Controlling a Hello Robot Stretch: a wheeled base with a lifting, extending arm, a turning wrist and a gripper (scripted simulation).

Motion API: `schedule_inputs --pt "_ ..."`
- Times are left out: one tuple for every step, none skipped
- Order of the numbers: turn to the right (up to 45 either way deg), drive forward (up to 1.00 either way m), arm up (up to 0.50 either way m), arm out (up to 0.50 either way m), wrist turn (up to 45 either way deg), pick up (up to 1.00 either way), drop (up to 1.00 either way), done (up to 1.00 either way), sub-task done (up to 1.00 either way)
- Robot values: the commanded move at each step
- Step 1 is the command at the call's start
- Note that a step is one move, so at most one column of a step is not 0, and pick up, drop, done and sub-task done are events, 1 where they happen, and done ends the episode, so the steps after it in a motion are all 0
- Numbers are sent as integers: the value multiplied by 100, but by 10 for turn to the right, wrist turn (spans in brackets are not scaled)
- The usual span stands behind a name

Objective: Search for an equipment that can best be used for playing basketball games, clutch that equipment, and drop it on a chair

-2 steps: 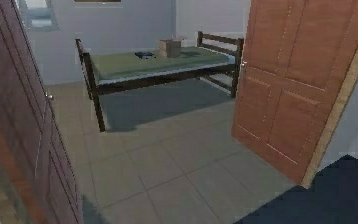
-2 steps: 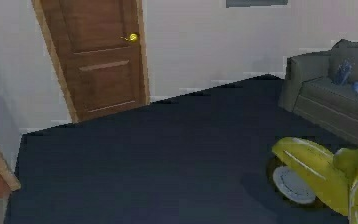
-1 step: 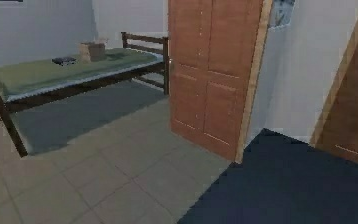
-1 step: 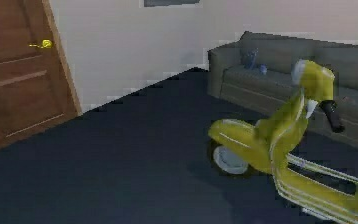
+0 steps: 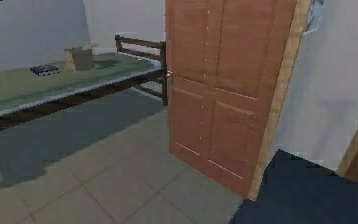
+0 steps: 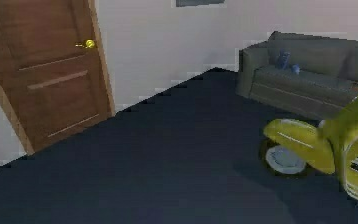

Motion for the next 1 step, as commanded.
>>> schedule_inputs --pt "-420 0 0 0 0 0 0 0 0"
